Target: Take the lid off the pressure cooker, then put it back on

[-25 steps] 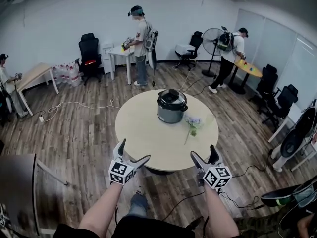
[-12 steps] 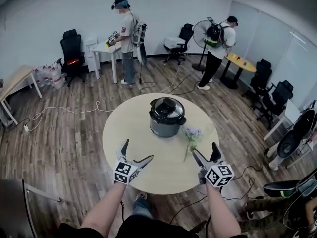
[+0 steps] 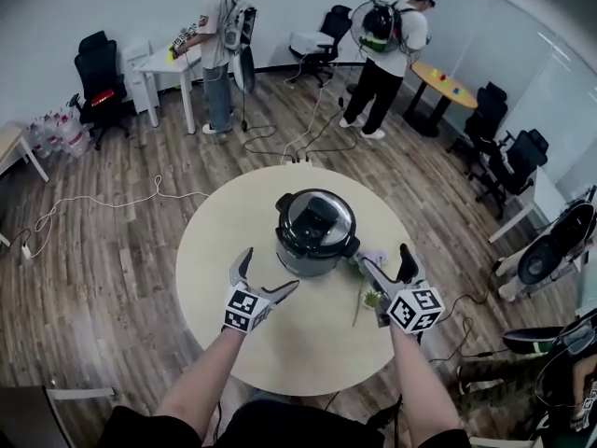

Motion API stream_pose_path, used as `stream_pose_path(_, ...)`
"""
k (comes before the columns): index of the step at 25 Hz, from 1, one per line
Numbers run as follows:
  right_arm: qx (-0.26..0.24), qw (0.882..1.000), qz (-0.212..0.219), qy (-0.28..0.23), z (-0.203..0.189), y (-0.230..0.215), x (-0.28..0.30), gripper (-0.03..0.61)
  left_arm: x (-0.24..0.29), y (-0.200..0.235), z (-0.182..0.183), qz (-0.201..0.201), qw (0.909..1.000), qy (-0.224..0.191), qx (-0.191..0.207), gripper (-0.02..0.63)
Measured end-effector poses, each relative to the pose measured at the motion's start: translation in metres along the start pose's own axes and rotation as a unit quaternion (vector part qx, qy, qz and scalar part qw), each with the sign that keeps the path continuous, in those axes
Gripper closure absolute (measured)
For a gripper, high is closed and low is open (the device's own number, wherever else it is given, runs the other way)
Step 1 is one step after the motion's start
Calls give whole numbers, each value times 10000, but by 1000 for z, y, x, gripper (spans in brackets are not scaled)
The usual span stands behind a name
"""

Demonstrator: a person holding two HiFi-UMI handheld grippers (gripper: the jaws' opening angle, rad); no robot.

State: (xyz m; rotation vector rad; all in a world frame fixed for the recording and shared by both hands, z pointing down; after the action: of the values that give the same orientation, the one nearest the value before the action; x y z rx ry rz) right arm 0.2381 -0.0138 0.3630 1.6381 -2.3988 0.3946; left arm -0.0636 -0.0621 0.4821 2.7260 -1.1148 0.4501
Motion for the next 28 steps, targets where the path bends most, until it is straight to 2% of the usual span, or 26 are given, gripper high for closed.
stream_pose_path(7,-160,9990,90,397,18,-12,76,77,69,30,-15,-217,9992,339,65,25)
stream_pose_path(16,-477,9933,633,840,35,-27,151,77,123,30,-44,-417,9936,990,339,25)
stream_pose_path(20,-665,9874,845,1159,35,-30,180,78,142,30,-57,-450,9915,1126,468,25)
stream_pose_path(23,-840,9817,1004,1382,38,-29,204,78,155,38,-64,-392,9906,1248,393,25)
stream_pose_path(28,-1101,9670,1229,1941,31,-27,239,78,176,43,-74,-441,9894,1332,375,24)
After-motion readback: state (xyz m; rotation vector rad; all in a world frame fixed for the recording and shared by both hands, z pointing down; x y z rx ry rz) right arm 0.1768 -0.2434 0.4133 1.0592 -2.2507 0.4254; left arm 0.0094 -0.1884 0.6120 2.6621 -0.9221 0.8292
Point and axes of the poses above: the fingertips, and each gripper's own axes: x forward along the fingers, y to its left, z out of its top, the point moved 7 cm from there along -x, backward along the fingers, and after that the axes turned 12 degrees about y, right-handed, at the moved point
